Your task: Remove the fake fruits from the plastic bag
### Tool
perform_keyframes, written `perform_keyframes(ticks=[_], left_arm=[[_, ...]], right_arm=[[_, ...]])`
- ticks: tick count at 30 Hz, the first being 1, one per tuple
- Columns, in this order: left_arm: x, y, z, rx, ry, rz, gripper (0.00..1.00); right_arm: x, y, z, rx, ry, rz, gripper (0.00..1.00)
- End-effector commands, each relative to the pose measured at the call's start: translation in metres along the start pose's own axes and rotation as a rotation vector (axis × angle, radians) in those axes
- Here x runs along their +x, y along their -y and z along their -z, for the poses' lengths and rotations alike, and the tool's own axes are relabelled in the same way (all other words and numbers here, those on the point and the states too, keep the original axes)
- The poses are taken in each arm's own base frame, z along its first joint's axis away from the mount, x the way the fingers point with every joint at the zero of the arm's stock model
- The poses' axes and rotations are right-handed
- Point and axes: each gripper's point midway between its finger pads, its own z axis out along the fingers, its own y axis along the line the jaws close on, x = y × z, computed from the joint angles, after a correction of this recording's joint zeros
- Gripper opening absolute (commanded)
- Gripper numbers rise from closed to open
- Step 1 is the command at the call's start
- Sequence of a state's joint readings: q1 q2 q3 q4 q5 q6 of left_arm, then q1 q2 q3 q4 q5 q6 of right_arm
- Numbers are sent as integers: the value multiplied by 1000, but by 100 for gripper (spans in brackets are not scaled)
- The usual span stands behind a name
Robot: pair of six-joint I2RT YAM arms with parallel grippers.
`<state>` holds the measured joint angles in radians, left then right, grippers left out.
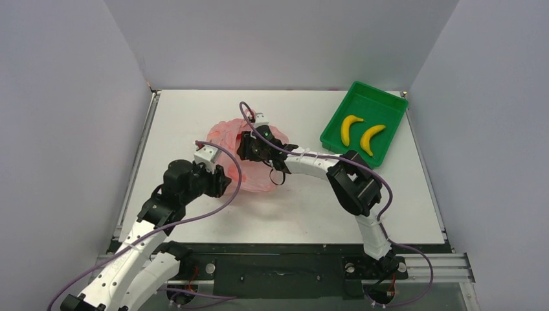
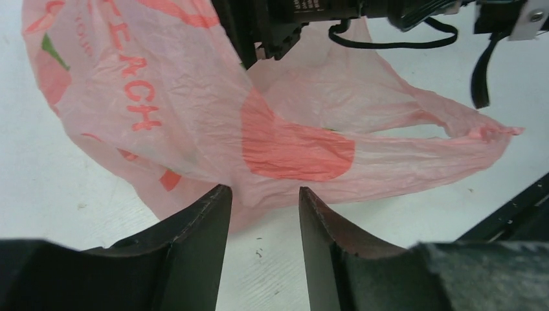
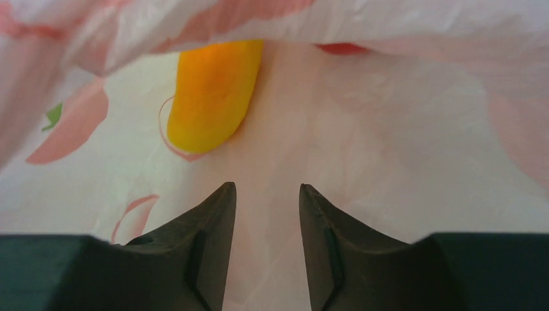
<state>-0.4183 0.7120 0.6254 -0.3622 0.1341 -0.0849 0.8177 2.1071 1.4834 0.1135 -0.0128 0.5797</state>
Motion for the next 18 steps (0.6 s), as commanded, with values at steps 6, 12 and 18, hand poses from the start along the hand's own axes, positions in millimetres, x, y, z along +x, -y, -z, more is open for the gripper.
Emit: perform_keyframes(ticks=[6,12,18], left_arm=[[-73,30,27,108,133,133,43],[-101,-27,39,-156,180,349,39],[-101,-112,17,-244,211,628,37]], right_arm=[[-13,-48,16,-275,-12,-27,56],[-19,-57,1,-316,-13,-148,61],[-21,-63,-13,-342,-3,-297,78]])
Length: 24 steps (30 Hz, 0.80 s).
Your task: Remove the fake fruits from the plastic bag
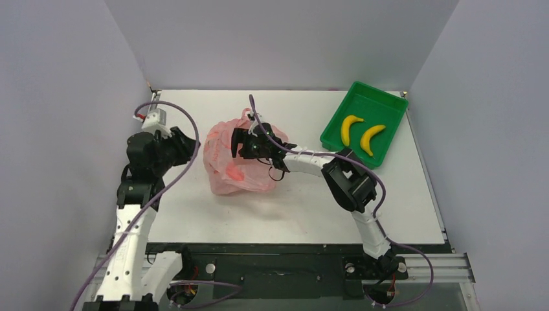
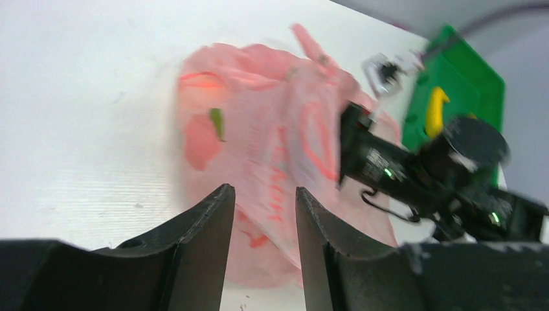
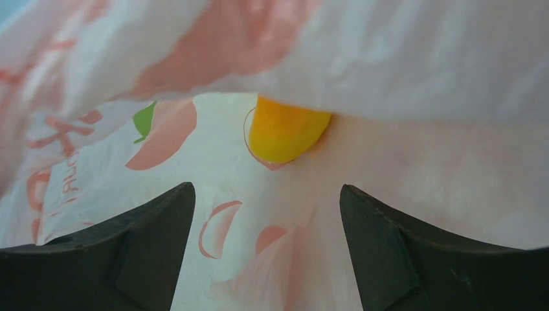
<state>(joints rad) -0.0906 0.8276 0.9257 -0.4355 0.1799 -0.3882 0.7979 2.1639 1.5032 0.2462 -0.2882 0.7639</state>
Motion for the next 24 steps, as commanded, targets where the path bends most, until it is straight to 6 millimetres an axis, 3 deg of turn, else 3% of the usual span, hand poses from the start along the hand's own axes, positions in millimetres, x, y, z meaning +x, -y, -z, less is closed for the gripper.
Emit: perform_keyframes(ticks=[1,2,5,9,10,11,12,13,17,21,24], left_arm=[[-1,-50,-42,-35,-53,271,38],[-6,-60,-52,-37,-35,303,38],[24,-90,-100,-62,-167,360,39],[49,-120,-144,-138,-273,387,33],[46,-123,-152,-169,-271,349,33],[62,-129,-162,-189,-320,347,33],[62,-126,-169,-184,-343,315,33],[80,-132,-178,-201,-400,323,33],[121,-125,-199,-158,-520,330,31],[143,-107,-209,-91,-587,345,30],[154,-92,-209,-18,-632,385,29]], right_arm=[[-24,-21,-12,-91,74,-122,78],[-24,-19,-16,-95,77,-134,78],[-22,-22,-24,-113,73,-178,77],[-16,-19,-33,-111,66,-204,77],[-14,-17,-35,-110,65,-207,77],[-12,-17,-36,-109,65,-213,77],[-11,-14,-39,-106,67,-216,77],[-9,-14,-40,-106,65,-219,77],[-7,-16,-49,-110,67,-224,78],[-9,-21,-60,-118,62,-228,79],[-5,-12,-70,-82,51,-218,78]])
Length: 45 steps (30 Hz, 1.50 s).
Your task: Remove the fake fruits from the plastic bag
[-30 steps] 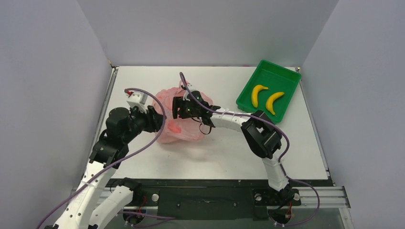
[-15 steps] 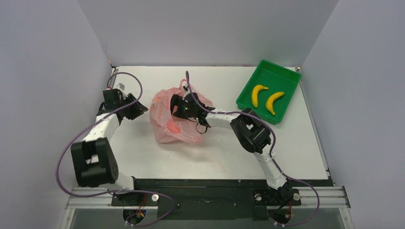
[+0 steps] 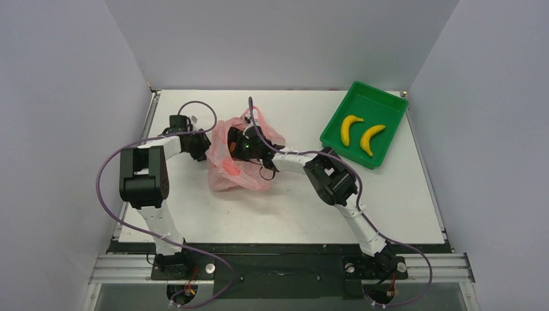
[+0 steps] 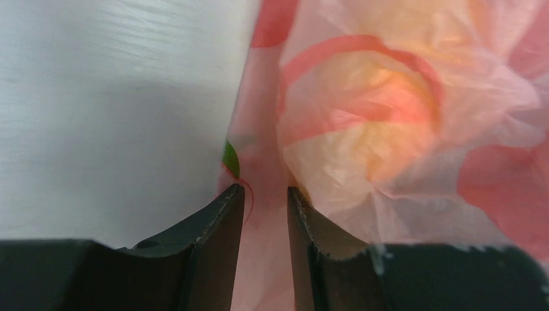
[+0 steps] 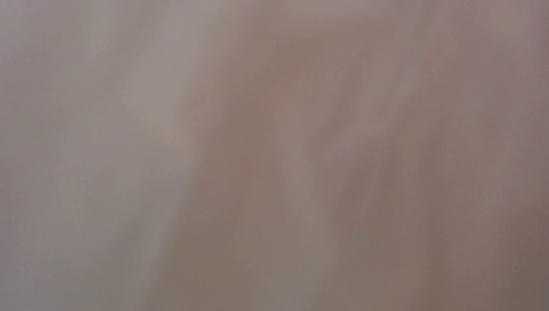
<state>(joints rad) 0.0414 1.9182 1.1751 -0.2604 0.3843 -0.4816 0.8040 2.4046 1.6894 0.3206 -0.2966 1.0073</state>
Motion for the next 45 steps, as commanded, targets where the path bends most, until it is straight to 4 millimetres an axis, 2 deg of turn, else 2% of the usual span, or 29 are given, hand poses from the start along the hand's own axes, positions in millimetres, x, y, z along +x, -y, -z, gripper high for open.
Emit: perform_keyframes(ticks=[1,4,6,9,11,12,13,14,15,16,18,19,20,21,23,24,25,27,29,30,31,32,33,34,35,36,37,39,45], left_arm=[[9,36,-5,164,-62,-21,29],[13,41,0,191,-65,-24,29],[12,44,4,203,-66,-38,31],[4,33,11,116,-46,-77,32],[-6,20,25,32,-7,-112,35],[-14,19,38,16,28,-124,36],[-14,11,46,-27,40,-133,37],[-21,12,64,-32,84,-141,38],[-17,6,71,-58,93,-144,40],[-23,15,91,-49,142,-162,40],[-14,21,120,-48,174,-169,41],[-6,21,128,-44,172,-160,40],[-5,33,152,-16,231,-165,41],[5,31,158,-12,233,-154,46],[15,49,202,46,336,-156,49],[24,51,209,54,332,-131,50],[33,60,225,101,359,-134,50],[53,83,236,224,367,-103,50],[85,117,234,345,333,-113,56],[87,119,230,343,352,-67,60],[105,135,230,380,329,-98,62],[103,133,224,346,372,-73,66],[118,144,220,360,351,-110,67],[115,140,214,310,391,-108,67],[128,147,206,301,360,-148,67],[124,145,202,262,388,-162,67],[133,143,189,217,352,-186,67],[130,134,176,120,346,-193,67],[110,114,159,-40,394,-233,68]], right_arm=[[-14,-26,-13,-50,38,22,78],[-17,-20,-14,-27,62,45,70],[-17,-19,-12,-10,57,68,61],[-21,-28,-1,-12,55,100,38],[-28,-33,13,0,83,116,27],[-26,-26,19,21,82,128,22],[-35,-37,29,23,107,141,13],[-35,-33,33,41,107,166,9],[-42,-40,43,53,124,177,3],[-42,-38,48,66,124,198,1],[-46,-45,61,72,142,234,0],[-52,-54,69,67,162,258,0],[-49,-52,73,75,158,270,0],[-54,-58,79,73,176,288,0],[-58,-60,87,80,194,294,0],[-58,-61,92,79,200,295,0],[-60,-59,94,88,209,295,0],[-60,-57,100,102,220,294,0],[-59,-54,103,111,220,296,0],[-58,-54,104,108,219,294,0],[-56,-52,105,110,212,290,0],[-56,-54,107,102,214,281,0],[-52,-49,107,107,205,274,0],[-52,-54,109,88,209,261,0],[-49,-52,109,80,207,254,0],[-47,-54,110,68,202,245,0],[-45,-55,110,60,199,242,0],[-43,-55,109,52,188,242,1],[-42,-48,104,45,163,253,13]])
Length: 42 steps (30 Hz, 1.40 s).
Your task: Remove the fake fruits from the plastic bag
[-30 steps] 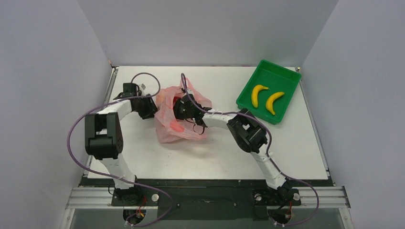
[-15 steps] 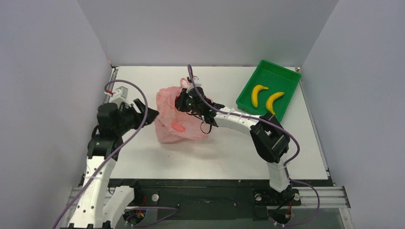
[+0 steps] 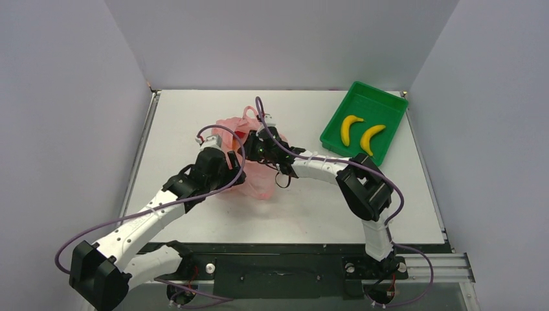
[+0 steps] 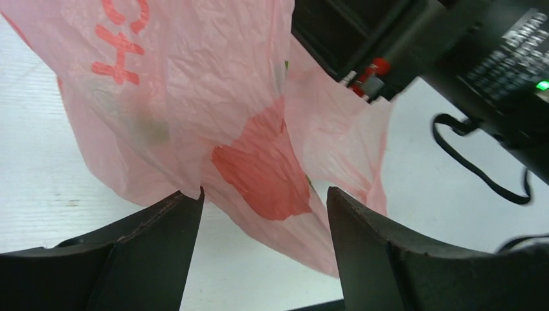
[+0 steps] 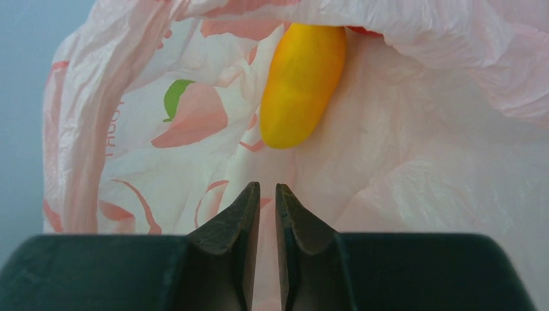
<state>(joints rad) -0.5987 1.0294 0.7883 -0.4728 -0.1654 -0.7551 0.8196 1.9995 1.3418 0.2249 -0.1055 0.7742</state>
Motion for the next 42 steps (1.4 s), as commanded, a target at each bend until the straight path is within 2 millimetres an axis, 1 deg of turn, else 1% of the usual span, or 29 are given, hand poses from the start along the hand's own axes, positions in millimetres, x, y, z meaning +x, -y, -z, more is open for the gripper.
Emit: perform_keyframes(ticks=[1,2,3,4,5,6,7,8,10,11,13,15,16,18,20,22,24,25,28,30,31,32,34,35,36,37,38,41,42], left_arm=[[-40,-14,-7,-119,111,-7,68],[-38,-11,-9,-100,79,-22,68],[-38,-17,-16,-115,59,-23,68],[-38,-17,-17,-111,48,-46,64],[-37,-23,-23,-132,34,-55,59],[-36,-26,-25,-132,14,-83,46],[-35,-34,-30,-152,-6,-86,42],[-33,-37,-31,-146,-32,-111,37],[-35,-53,-37,-181,-74,-126,32],[-37,-65,-41,-210,-91,-120,31],[-44,-77,-41,-224,-108,-109,31],[-51,-74,-39,-197,-101,-113,43],[-52,-71,-38,-178,-96,-112,51],[-54,-64,-33,-139,-77,-103,61],[-50,-56,-28,-90,-85,-93,64],[-50,-56,-22,-92,-78,-87,66],[-50,-59,-20,-103,-70,-91,68],[-50,-62,-20,-113,-67,-96,69],[-49,-73,-23,-166,-82,-116,69],[-46,-78,-24,-188,-104,-134,62],[-45,-78,-25,-182,-113,-144,52],[-43,-78,-25,-180,-123,-149,46],[-39,-77,-25,-166,-138,-156,23],[-35,-71,-25,-134,-152,-152,19],[-31,-68,-22,-112,-161,-147,11],[-29,-65,-21,-100,-163,-147,8],[-26,-63,-19,-83,-164,-141,1],[-19,-54,-14,-45,-168,-149,0],[-16,-52,-14,-31,-175,-150,0]], right_arm=[[-31,-22,7,-83,73,11,14],[-31,-16,6,-63,74,12,16],[-29,-7,6,-41,73,21,18],[-30,0,6,-15,83,25,19],[-25,7,6,5,79,39,20],[-24,15,5,39,83,42,20],[-16,25,6,71,75,47,19],[-17,36,8,119,94,48,19],[-4,52,11,176,90,32,18],[8,62,13,197,71,25,18],[21,62,13,183,68,4,16],[38,52,11,140,38,-2,13],[51,40,11,105,13,0,12],[65,19,15,43,7,0,11],[77,-5,23,-40,0,-1,10],[84,-26,28,-110,-16,-11,10],[84,-41,33,-169,-15,-32,10],[78,-49,36,-193,1,-44,10],[67,-48,43,-191,35,-95,11],[54,-40,45,-143,69,-109,14],[44,-33,44,-105,108,-123,19],[38,-31,42,-86,116,-131,21],[27,-24,33,-54,134,-164,25],[16,-26,30,-55,154,-192,28],[16,-20,26,-30,152,-204,31],[7,-22,24,-29,170,-229,32],[7,-17,21,-3,180,-236,34],[-7,-23,16,11,217,-230,40],[-6,-17,12,42,222,-223,44]])
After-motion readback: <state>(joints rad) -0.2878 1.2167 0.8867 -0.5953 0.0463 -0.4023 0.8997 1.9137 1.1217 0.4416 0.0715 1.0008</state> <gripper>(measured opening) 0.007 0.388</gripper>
